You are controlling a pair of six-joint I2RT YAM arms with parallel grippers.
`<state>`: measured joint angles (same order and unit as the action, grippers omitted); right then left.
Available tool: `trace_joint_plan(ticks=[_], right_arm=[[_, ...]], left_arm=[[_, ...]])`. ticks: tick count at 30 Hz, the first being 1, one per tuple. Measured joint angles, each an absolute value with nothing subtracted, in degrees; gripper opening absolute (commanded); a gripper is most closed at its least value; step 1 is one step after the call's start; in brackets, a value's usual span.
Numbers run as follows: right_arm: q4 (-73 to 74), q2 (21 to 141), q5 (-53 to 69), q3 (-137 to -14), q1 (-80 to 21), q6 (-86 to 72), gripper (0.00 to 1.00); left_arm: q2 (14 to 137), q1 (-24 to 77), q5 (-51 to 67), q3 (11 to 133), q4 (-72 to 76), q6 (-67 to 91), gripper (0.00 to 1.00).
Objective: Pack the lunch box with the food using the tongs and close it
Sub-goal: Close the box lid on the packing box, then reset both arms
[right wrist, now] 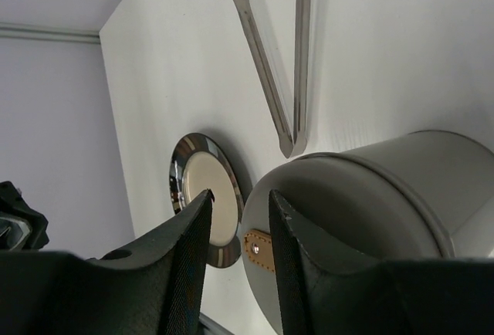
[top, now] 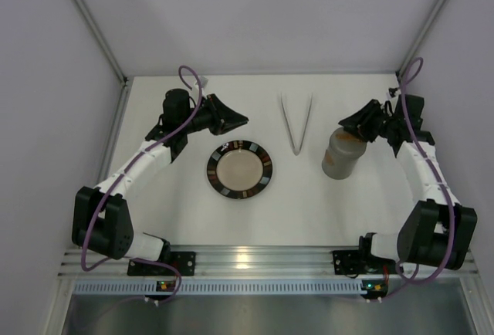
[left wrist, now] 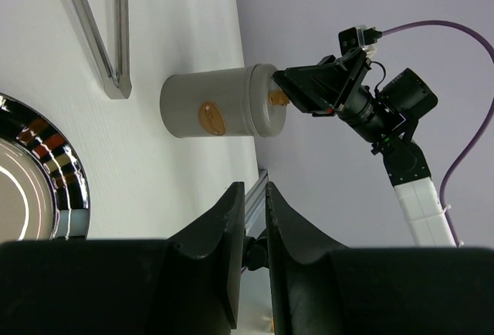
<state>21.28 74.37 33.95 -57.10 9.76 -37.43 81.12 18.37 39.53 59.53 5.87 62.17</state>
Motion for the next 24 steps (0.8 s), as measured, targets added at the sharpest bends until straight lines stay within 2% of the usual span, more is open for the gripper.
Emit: trace_joint_plan(ticks=[10, 17, 24], right_arm=[[18.9, 74.5, 33.1, -56.6, 8.9, -36.9, 0.35], [18.9, 72.3, 30.4, -55.8, 8.8, -35.4, 0.39], [19.6, 71.0, 28.0, -56.0, 8.8, -34.0, 0.45]], left_arm=[[81.1, 18.4, 39.4, 59.5, 5.4, 61.8, 0.22], [81.1, 18.4, 39.3, 59.5, 5.1, 61.3, 0.22], [81.1, 18.4, 39.3, 59.7, 3.4, 59.5, 0.32]])
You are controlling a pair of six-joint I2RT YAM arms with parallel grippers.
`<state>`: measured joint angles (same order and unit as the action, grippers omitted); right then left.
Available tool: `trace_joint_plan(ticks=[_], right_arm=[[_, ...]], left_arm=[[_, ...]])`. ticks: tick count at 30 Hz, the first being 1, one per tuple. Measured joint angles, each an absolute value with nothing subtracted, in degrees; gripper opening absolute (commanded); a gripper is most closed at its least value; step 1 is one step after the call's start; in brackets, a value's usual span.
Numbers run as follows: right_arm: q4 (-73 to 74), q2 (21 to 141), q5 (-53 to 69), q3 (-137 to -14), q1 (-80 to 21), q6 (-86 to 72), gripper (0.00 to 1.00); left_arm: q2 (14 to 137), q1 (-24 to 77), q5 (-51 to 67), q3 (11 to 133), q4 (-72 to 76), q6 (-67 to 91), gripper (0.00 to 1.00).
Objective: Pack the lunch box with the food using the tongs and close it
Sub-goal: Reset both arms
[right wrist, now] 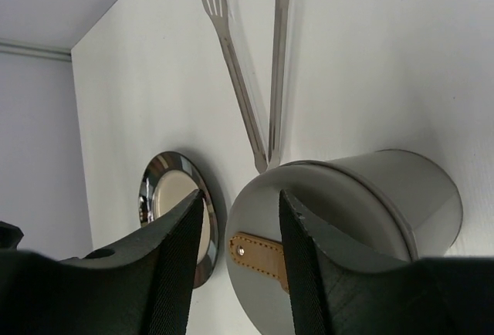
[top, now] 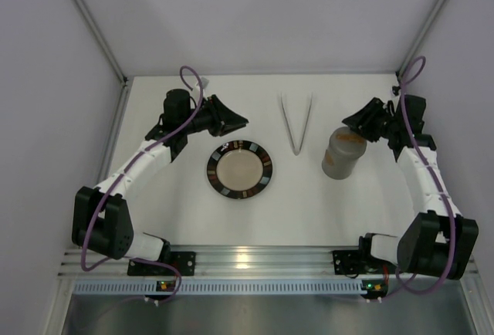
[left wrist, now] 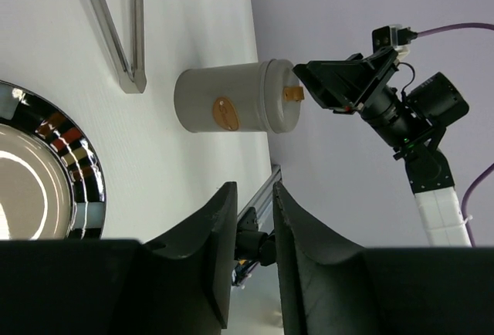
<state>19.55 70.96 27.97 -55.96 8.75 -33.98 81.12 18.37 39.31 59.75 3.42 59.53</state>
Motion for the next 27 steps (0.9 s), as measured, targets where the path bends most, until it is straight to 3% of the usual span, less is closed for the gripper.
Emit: trace_joint_plan(ticks=[3, 4, 7, 9, 10, 11, 13, 20, 27], right_arm=[[20.2, 70.8, 27.6, -57.7, 8.8, -33.5, 0.47], [20.4, 70.7, 27.5, -58.7, 8.7, -33.3, 0.48], [21.0, 70.1, 26.3, -62.9, 8.3, -32.4, 0.6], [21.0, 68.7, 25.1, -65.5, 7.0, -31.4, 0.71], [21.0, 67.7, 24.5, -66.3, 6.0, -31.0, 0.76], [20.9, 66.6, 24.0, -67.3, 4.8, -30.6, 0.87], [20.9, 64.1, 22.9, -68.9, 1.9, -29.6, 0.99], [20.3, 60.3, 19.7, -71.8, -8.9, -26.4, 0.99], [19.3, 59.3, 17.8, -67.0, -12.2, -25.0, 1.0]], left_arm=[[81.1, 18.4, 39.3, 60.3, 1.7, 58.0, 0.4], [81.1, 18.4, 39.2, 60.6, 1.4, 57.4, 0.52], [81.0, 18.4, 38.9, 61.7, -0.4, 55.5, 0.75], [80.5, 18.4, 38.5, 62.5, -2.3, 54.0, 0.82], [80.1, 18.4, 38.3, 63.0, -3.6, 53.3, 0.9], [79.7, 18.4, 37.9, 63.6, -4.8, 52.2, 0.99], [78.4, 18.4, 37.1, 64.7, -7.1, 50.3, 0.98], [73.3, 18.4, 33.6, 67.2, -14.3, 43.4, 0.98], [72.4, 18.5, 28.9, 70.0, -21.2, 37.0, 0.98]])
